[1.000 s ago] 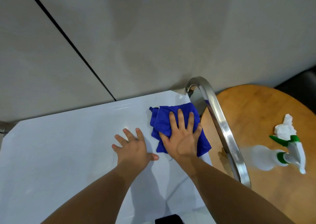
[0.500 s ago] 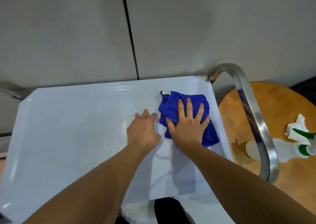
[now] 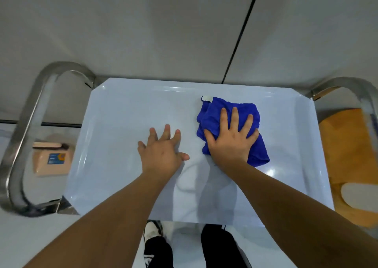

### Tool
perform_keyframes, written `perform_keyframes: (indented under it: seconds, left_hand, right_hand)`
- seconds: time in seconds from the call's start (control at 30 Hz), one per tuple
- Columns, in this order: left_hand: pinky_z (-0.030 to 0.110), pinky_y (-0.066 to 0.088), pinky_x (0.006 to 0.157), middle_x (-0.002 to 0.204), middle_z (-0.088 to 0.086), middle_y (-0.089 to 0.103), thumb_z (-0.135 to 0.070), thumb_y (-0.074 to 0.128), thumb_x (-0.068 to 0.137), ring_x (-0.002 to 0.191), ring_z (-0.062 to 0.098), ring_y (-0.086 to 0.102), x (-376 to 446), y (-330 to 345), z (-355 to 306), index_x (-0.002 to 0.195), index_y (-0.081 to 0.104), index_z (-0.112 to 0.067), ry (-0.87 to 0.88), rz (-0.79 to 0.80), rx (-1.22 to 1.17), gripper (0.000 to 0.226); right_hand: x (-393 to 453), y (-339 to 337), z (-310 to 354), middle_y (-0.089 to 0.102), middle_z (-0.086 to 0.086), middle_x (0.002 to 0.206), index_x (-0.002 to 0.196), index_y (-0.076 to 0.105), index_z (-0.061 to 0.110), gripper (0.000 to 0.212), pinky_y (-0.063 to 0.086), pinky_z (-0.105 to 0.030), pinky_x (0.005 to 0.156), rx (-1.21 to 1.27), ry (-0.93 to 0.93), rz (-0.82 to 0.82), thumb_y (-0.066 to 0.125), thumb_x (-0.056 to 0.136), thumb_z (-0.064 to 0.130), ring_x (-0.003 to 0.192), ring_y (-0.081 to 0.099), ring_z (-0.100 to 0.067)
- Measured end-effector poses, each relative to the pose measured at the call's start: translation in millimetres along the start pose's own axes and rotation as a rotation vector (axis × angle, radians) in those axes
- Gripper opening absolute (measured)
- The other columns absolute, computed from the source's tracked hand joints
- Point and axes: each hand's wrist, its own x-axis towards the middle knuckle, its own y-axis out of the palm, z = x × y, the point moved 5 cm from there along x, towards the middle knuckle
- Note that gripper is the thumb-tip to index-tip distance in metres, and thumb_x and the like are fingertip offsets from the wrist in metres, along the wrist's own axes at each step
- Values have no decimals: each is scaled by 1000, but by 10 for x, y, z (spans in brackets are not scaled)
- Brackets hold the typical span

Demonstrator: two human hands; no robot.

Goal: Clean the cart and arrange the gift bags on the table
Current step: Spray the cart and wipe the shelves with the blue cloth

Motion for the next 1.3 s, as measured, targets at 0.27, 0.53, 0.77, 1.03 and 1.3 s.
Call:
perform_keyframes:
  seconds: [0.27,0.53,0.77,1.03,1.3]
  left_hand:
    - [37,22,120,168,1,18,-43,83,80,152,24,20,-317,-68,912,161,19,-28,-97,-146,-485,104]
    - [50,5,125,170,-3,3,-62,77,76,156,26,0,-566,268,1682,160,16,-26,-273,-109,-321,110]
    - [46,25,124,158,7,36,-64,89,55,147,23,32,-598,325,1762,153,33,-11,-319,-361,-561,124]
    - [45,33,117,152,13,46,-75,57,81,142,33,42,-1471,756,2067,143,50,-13,5,-407,-287,87]
    - [29,58,80,115,6,73,-24,96,58,109,28,69,-1555,848,2179,107,77,-10,137,-503,-283,54]
  right_hand:
    - [-168,110,1318,-9,-5,169,160,-7,30,80,5,-70,117,21,-169,54,16,96,73,151,-11,-46]
    - [-321,213,2235,-5,-7,169,160,-3,28,82,7,-71,117,-28,-270,46,18,95,74,151,-7,-48]
    - [-401,245,3193,4,-8,169,161,5,28,80,8,-72,115,-21,-467,13,16,96,74,151,0,-49]
    - [-433,209,3326,4,-6,169,160,4,30,81,8,-70,117,-34,-465,27,19,95,75,151,-2,-47]
    - [-1066,247,3421,6,-4,169,160,7,33,76,12,-68,116,-28,-555,57,28,97,70,151,2,-45]
